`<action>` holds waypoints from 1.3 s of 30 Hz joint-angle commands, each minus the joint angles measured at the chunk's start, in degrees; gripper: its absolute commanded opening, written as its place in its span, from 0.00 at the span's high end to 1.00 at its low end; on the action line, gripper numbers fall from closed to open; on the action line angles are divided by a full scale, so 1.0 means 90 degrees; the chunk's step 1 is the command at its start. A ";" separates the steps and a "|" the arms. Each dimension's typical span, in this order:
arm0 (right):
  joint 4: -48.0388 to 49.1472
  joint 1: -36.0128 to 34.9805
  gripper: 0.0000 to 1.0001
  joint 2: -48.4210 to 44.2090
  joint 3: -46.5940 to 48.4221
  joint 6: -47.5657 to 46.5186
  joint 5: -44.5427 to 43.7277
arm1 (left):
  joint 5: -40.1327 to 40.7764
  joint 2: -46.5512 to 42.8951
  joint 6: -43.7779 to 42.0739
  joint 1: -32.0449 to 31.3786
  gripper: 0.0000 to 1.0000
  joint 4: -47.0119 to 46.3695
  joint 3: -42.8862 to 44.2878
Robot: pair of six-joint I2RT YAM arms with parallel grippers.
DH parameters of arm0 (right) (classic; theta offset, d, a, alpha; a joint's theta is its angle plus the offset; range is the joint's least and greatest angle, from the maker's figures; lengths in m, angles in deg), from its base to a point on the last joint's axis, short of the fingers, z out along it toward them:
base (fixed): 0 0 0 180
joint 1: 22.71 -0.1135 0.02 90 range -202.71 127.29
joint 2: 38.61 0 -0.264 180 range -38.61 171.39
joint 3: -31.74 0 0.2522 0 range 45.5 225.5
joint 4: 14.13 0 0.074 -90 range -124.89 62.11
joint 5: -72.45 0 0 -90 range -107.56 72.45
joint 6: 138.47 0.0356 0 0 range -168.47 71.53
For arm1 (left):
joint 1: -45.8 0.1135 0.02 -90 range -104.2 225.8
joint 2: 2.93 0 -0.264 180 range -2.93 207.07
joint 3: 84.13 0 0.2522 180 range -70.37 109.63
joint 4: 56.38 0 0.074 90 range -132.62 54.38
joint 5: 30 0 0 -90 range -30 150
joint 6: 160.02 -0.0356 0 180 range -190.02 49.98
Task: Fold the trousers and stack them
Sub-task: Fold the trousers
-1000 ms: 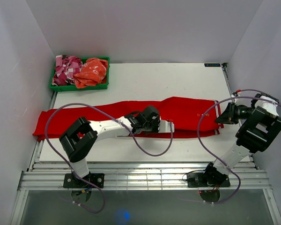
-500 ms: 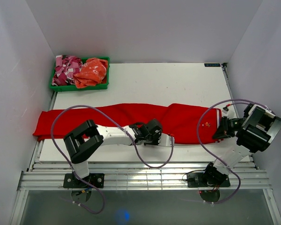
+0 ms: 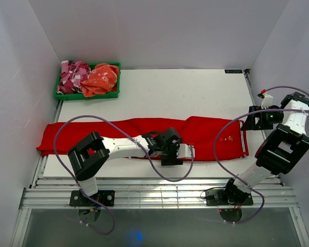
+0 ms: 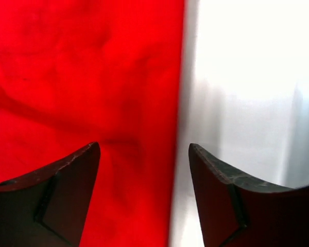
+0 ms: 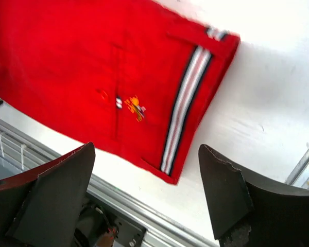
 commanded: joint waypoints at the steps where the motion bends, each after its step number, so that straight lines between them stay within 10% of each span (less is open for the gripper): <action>1: 0.0542 -0.0373 0.13 -0.0222 0.0086 0.0702 0.0604 | -0.0728 -0.0742 0.0698 -0.0062 0.17 0.0455 0.0284; 7: 0.1490 -0.0950 0.12 0.0568 0.0193 0.1932 0.0702 | -0.0503 -0.1582 0.1701 0.0259 0.10 0.0649 0.0566; 12: 0.1346 -0.0960 0.22 0.1418 0.0310 0.1915 0.0575 | -0.1040 -0.1281 0.2700 0.2083 0.09 0.1148 0.1542; 21: 0.0778 -0.1028 0.92 0.1234 -0.0402 0.0715 0.0703 | -0.2230 0.1150 0.2985 0.3629 0.17 0.2291 0.4130; 33: 0.2477 -0.1292 0.92 -0.0612 -0.2267 -0.0633 -0.1074 | -0.3100 0.2332 0.3316 0.3649 0.21 0.1979 0.4024; 37: 0.2809 -0.1546 0.92 -0.0935 -0.2677 -0.0858 -0.1368 | -0.3286 0.2460 0.3268 0.3649 0.34 0.1861 0.4044; 39: 0.2752 -0.1624 0.92 -0.0955 -0.2601 -0.0839 -0.1466 | -0.3432 0.2431 0.3063 0.3649 0.66 0.1861 0.3985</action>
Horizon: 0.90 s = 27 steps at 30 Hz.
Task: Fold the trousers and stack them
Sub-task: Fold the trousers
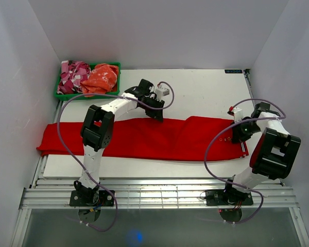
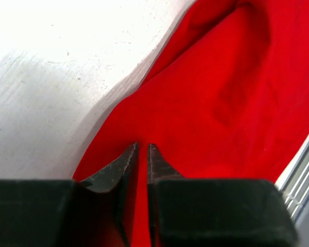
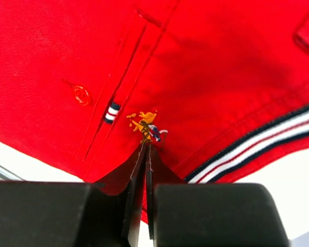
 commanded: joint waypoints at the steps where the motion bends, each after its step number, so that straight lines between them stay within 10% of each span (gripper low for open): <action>1: 0.0187 -0.0116 0.91 -0.0144 0.0136 -0.0256 -0.0366 | -0.0490 -0.0189 -0.0267 0.0025 0.82 -0.0172 0.0015; 3: -0.0252 -0.0067 0.76 -0.0104 0.0750 -0.0217 -0.0435 | -0.0461 -0.0433 -0.0626 0.0016 1.00 -0.0298 -0.0336; 4: -0.0418 -0.0048 0.51 -0.0133 0.0994 -0.0313 -0.0367 | -0.0422 -0.0714 -0.0764 0.0016 1.00 -0.0357 -0.0492; 8: -0.0829 -0.0164 0.13 -0.0348 0.2486 -0.0578 0.0364 | -0.0295 -0.1437 -0.1535 -0.0052 1.00 -0.0513 -0.1235; 12: -0.1238 -0.1178 0.12 0.0207 0.3629 -0.0384 0.0824 | -0.0187 -0.2142 -0.2122 -0.0160 1.00 -0.0961 -0.2123; 17: -0.1289 -0.2603 0.17 0.1484 0.4482 0.0367 0.1420 | -0.0012 -0.2445 -0.1431 -0.0121 0.43 -0.1235 -0.2076; 24: -0.1541 -0.3504 0.14 0.3195 0.5723 0.0371 0.1792 | 0.0106 -0.2544 -0.0455 0.0220 0.02 -0.0935 -0.1481; 27: -0.2185 -0.3641 0.13 0.3791 0.5996 -0.0379 0.1539 | -0.0030 -0.2475 -0.0132 0.0542 0.02 -0.0700 -0.1159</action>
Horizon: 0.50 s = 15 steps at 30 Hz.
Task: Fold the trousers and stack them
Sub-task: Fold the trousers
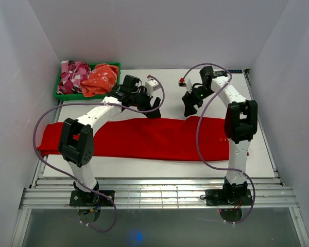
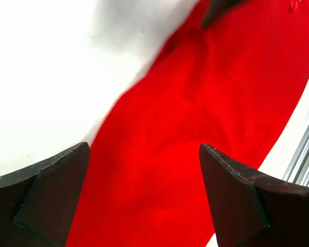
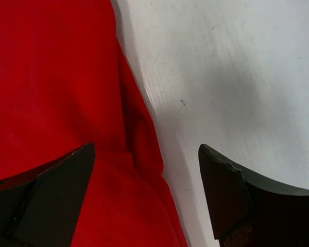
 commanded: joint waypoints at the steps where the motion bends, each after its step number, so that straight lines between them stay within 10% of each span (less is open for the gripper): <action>1: -0.1020 -0.0117 0.14 0.0341 0.0440 -0.0814 -0.0035 | -0.0159 -0.0142 0.0626 0.0385 0.02 0.0250 0.0522; 6: -0.1471 -0.0313 0.26 0.0430 -0.0133 -0.1460 -0.0435 | -0.0364 0.0112 0.1106 0.0815 0.02 0.0523 0.0941; 11: -0.1159 -0.0557 0.79 -0.0242 -0.0663 -0.1471 -0.0603 | -0.0336 0.0191 0.1106 0.0942 0.02 0.0505 0.0904; 15: -0.0195 -0.0791 0.92 -0.1237 -0.1432 -0.0983 -0.1001 | -0.0316 -0.0150 0.1106 0.0971 0.02 -0.0137 0.0300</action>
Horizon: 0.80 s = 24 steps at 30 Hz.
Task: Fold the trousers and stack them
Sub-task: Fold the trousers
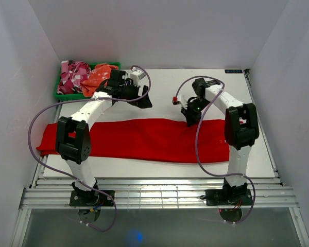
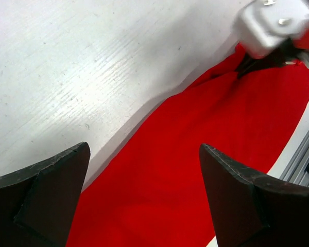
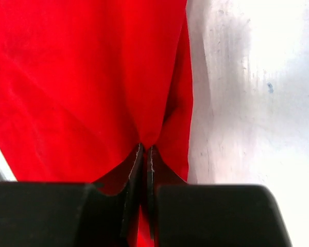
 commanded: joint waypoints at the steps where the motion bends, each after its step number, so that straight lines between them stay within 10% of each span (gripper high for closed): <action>1: 0.0804 -0.0349 0.92 -0.1689 -0.1026 0.0324 -0.0393 | -0.0185 -0.0509 0.0100 0.0005 0.03 -0.0494 -0.0621; 6: 0.3393 -0.0935 0.92 -0.3402 -0.3363 0.0579 -0.1796 | -0.0575 -0.0463 -0.0104 0.0005 0.27 -0.0418 -0.0682; 15: 0.5982 -0.2302 0.92 -0.5142 -0.6332 0.0139 -0.4043 | -0.1221 -0.0248 -0.0797 -0.0326 0.22 -0.0603 -0.0878; 24: 0.7584 -0.3114 0.92 -0.5396 -0.7184 -0.0221 -0.5237 | -0.1398 0.1050 0.0060 -0.1117 0.19 -0.0544 0.0079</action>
